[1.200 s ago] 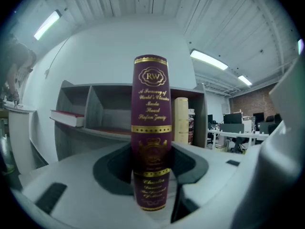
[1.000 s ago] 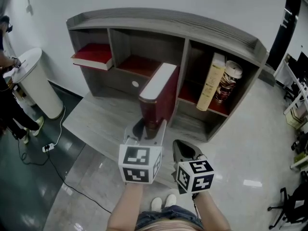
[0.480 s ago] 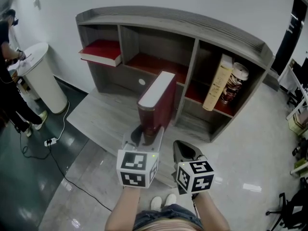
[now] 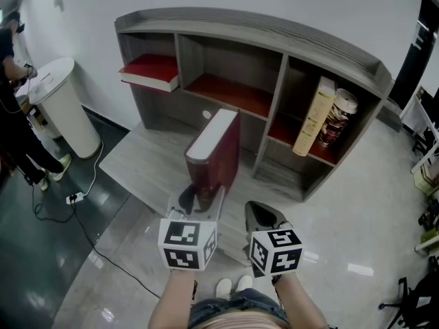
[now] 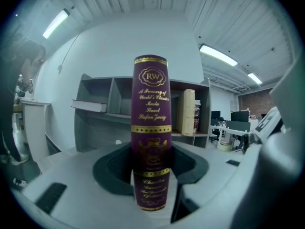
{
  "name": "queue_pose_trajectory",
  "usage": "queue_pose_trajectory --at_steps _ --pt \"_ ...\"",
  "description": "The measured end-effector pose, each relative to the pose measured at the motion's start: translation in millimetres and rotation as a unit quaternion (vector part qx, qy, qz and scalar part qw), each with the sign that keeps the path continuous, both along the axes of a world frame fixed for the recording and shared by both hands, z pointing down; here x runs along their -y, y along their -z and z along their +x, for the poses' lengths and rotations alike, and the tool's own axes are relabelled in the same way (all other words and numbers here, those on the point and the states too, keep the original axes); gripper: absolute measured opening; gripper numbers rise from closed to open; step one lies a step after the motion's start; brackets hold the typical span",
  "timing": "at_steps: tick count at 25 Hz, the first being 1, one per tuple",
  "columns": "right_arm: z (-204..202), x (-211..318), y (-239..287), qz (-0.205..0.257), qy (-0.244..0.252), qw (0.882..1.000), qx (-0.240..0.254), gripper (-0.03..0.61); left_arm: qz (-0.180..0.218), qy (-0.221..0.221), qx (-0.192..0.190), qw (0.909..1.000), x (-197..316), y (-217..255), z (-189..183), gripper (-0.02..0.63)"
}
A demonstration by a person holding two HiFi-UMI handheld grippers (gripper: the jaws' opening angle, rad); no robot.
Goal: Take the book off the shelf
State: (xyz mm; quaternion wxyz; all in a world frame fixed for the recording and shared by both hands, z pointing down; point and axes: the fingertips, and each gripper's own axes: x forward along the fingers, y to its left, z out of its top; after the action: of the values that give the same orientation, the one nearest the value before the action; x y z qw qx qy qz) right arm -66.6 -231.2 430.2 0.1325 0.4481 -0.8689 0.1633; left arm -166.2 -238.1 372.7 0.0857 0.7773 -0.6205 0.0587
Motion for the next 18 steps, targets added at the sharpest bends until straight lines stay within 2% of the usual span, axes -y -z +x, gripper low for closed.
queue_pose_trajectory --at_steps 18 --pt "-27.0 -5.1 -4.0 -0.004 0.047 0.999 0.006 0.008 -0.021 0.046 -0.01 0.9987 -22.4 -17.7 -41.8 0.21"
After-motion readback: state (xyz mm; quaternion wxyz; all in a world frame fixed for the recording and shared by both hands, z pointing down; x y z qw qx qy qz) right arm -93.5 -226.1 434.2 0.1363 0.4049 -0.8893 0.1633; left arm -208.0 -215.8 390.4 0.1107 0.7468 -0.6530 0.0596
